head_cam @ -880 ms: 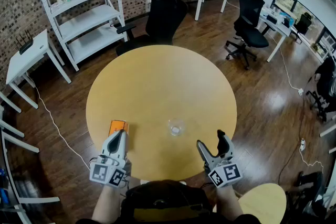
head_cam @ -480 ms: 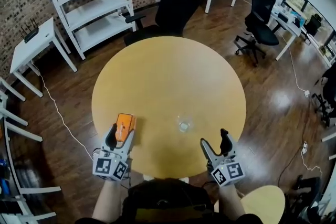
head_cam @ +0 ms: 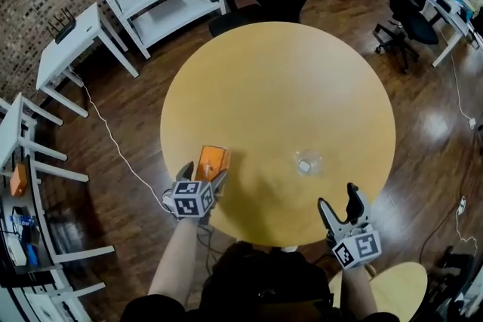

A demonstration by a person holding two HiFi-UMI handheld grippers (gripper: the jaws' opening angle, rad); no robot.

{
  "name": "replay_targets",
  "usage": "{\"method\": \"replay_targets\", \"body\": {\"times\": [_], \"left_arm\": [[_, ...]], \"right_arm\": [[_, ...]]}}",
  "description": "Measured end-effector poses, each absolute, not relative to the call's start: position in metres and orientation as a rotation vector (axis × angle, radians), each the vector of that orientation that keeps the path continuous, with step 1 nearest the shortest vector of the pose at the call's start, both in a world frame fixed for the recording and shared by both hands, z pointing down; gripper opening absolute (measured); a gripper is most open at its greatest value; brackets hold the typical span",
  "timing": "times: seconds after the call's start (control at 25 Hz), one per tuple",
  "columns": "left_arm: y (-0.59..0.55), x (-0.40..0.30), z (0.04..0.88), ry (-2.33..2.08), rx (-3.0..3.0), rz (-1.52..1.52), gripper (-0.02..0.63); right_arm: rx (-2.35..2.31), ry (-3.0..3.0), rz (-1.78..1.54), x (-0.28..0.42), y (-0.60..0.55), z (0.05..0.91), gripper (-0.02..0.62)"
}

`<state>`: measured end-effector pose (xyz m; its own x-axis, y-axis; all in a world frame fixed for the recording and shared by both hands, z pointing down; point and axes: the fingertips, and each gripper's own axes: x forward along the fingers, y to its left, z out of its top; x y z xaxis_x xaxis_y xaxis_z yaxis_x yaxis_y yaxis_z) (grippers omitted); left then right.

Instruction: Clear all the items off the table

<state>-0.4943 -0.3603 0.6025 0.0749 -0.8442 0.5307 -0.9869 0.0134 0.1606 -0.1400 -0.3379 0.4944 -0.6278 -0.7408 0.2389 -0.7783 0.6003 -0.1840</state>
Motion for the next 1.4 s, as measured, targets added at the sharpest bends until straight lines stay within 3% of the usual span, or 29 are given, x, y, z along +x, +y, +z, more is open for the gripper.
{"method": "replay_targets", "body": {"times": [0.12, 0.32, 0.76, 0.84, 0.96, 1.12, 1.4], "left_arm": [[-0.367, -0.504, 0.63, -1.725, 1.811, 0.462, 0.477], [-0.386, -0.495, 0.671, -1.558, 1.753, 0.548, 0.552], [-0.387, -0.493, 0.69, -1.541, 1.758, 0.711, 0.485], [-0.388, -0.495, 0.69, -1.55, 1.775, 0.689, 0.475], [-0.387, -0.494, 0.692, -1.546, 1.798, 0.629, 0.459], [-0.382, -0.495, 0.692, -1.519, 1.804, 0.563, 0.448], [-0.374, -0.484, 0.628, -1.581, 1.935, 0.349, 0.433]], "right_arm": [[1.272, -2.656, 0.464, -0.146, -0.337, 0.507, 0.388], [1.285, -2.638, 0.496, -0.156, -0.343, 0.515, 0.388], [1.368, -2.622, 0.544, -0.166, -0.332, 0.519, 0.379], [1.384, -2.597, 0.537, -0.17, -0.329, 0.523, 0.294], [1.435, -2.549, 0.528, -0.164, -0.322, 0.525, 0.234], [1.487, -2.515, 0.543, -0.156, -0.302, 0.516, 0.081], [1.449, -2.587, 0.456, -0.159, -0.276, 0.49, 0.072]]}}
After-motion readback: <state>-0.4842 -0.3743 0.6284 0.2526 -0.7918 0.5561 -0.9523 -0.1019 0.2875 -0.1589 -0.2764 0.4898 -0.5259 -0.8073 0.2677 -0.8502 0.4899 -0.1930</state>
